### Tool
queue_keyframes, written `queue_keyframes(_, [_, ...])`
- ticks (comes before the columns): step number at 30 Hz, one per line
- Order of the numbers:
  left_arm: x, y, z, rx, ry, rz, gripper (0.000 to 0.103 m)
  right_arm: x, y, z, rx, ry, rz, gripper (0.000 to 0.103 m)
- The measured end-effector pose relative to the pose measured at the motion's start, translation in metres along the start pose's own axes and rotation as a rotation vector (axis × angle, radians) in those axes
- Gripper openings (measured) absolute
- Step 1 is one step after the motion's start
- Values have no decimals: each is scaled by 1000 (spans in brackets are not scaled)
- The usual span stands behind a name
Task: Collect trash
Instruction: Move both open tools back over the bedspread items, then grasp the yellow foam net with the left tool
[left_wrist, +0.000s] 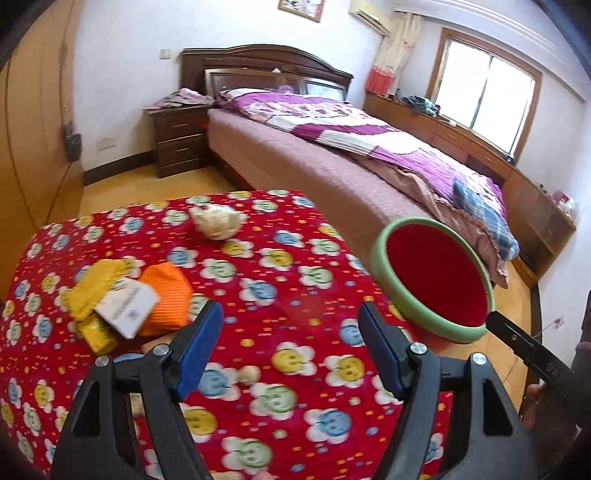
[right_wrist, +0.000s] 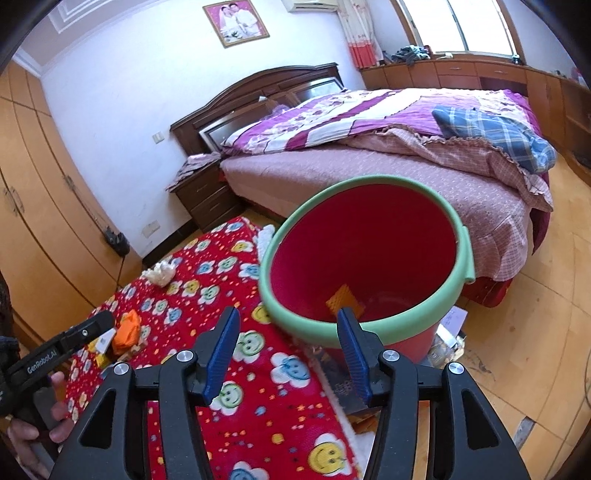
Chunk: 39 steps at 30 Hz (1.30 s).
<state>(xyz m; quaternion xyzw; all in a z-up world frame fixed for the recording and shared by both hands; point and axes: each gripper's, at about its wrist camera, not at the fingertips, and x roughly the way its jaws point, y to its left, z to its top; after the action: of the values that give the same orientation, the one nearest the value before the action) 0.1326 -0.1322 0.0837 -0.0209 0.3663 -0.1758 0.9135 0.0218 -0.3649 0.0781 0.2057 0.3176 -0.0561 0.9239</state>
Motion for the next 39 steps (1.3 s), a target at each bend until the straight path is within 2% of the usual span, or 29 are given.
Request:
queue_keyframes(10, [-11,67,5,-75,-9,90,75,5,28,-4,-24,32,30,57])
queue_keyframes(18, [-7,119,9,-93,-7,191,75,16,49,-12,-51,72,40,58])
queue_keyframes(25, [11,152,11,-101,19,235,75,27,59,-13,-65,97,24,58])
queue_keyframes(34, [49,182,5,-159,102,273,75,42,63,-17,-73,136,-12,59])
queue_keyframes(39, [60,194,5,-191,96,299,75,49,63,-18,-77,153,-19,59])
